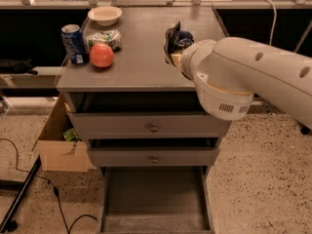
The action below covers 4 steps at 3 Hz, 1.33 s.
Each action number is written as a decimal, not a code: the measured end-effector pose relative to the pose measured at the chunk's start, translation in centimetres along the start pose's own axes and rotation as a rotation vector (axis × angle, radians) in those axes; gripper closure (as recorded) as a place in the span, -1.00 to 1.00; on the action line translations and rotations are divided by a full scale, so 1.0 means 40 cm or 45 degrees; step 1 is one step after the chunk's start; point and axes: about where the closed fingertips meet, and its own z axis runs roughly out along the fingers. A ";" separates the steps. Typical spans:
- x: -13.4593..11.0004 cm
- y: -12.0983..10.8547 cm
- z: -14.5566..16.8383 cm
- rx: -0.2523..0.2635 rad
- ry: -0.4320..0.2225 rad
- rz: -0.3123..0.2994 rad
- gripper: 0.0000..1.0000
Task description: Pick blue chip bag from bottom drawer and place on counter
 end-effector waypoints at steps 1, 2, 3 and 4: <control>-0.035 0.005 0.070 -0.003 -0.001 -0.036 1.00; -0.055 -0.008 0.118 0.015 -0.054 -0.129 1.00; -0.074 -0.001 0.130 -0.025 -0.132 -0.264 1.00; -0.080 0.017 0.138 -0.087 -0.185 -0.358 1.00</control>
Offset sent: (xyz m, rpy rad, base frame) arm 0.0744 0.0157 0.0061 -0.1732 -0.1387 0.0557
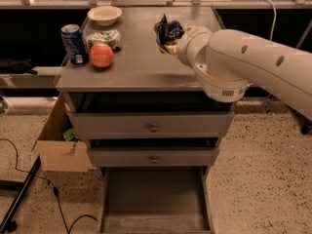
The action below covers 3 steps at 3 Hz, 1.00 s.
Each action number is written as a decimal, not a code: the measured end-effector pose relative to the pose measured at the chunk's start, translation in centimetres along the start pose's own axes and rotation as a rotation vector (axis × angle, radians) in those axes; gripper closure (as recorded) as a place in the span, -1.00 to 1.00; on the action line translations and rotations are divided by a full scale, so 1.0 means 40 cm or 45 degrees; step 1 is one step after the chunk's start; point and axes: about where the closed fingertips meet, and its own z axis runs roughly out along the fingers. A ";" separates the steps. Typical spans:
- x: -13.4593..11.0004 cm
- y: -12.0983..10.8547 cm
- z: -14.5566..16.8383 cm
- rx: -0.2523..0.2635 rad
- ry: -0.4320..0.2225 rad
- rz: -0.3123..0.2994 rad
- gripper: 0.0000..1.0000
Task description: Pick blue chip bag from bottom drawer and place on counter
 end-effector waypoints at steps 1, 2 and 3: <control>-0.002 0.004 0.001 -0.011 -0.010 -0.014 1.00; -0.018 0.003 -0.005 -0.008 -0.021 0.005 1.00; -0.042 -0.005 0.022 0.002 -0.029 -0.006 1.00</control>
Offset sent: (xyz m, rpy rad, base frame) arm -0.0048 0.0079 0.0082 0.0416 -0.0100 0.0100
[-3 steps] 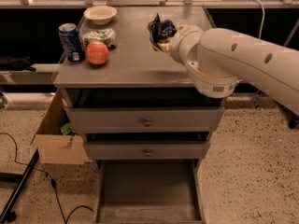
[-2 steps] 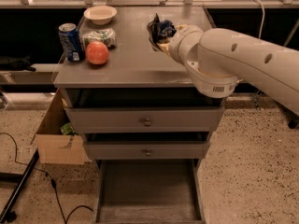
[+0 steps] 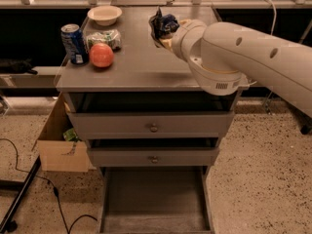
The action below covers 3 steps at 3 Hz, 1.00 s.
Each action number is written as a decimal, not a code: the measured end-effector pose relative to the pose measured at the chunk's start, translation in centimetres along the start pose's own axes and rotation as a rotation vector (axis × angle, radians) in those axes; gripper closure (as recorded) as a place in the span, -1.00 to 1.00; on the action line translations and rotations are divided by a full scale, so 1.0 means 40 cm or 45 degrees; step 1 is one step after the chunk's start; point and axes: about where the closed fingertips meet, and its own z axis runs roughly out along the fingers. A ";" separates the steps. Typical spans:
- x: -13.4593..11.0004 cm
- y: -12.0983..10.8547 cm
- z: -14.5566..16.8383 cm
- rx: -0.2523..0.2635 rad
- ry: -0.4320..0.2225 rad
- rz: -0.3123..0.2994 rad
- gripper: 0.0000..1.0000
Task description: Pick blue chip bag from bottom drawer and place on counter
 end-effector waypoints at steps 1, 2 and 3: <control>-0.004 0.002 0.059 -0.009 0.010 0.006 1.00; 0.008 -0.016 0.138 -0.013 -0.026 0.151 1.00; 0.021 -0.012 0.161 -0.010 -0.069 0.321 1.00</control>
Offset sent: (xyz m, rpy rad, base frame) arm 0.0767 0.0033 -0.0287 0.2603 0.0262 -0.0202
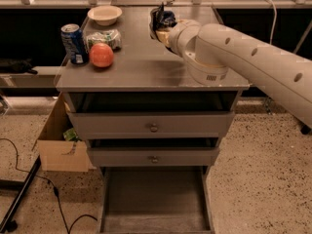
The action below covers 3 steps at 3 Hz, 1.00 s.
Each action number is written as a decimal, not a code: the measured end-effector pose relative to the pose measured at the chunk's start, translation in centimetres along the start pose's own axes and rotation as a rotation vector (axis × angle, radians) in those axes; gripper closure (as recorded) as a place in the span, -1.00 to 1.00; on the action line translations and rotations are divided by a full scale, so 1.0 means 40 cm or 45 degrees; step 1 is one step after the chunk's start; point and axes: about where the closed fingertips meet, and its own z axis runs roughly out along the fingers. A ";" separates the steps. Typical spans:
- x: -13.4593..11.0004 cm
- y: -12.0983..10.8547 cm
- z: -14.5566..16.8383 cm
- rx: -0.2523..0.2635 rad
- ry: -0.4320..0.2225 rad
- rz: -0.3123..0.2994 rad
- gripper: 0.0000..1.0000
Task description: Pick blue chip bag from bottom drawer and place on counter
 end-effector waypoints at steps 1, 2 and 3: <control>0.000 0.000 0.000 0.000 0.000 -0.001 1.00; 0.000 0.000 0.000 0.000 0.000 -0.001 0.48; 0.000 0.000 0.000 0.000 0.000 -0.001 0.02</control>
Offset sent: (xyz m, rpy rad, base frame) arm 0.0000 -0.0002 0.0000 -0.0011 -0.0002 -0.0002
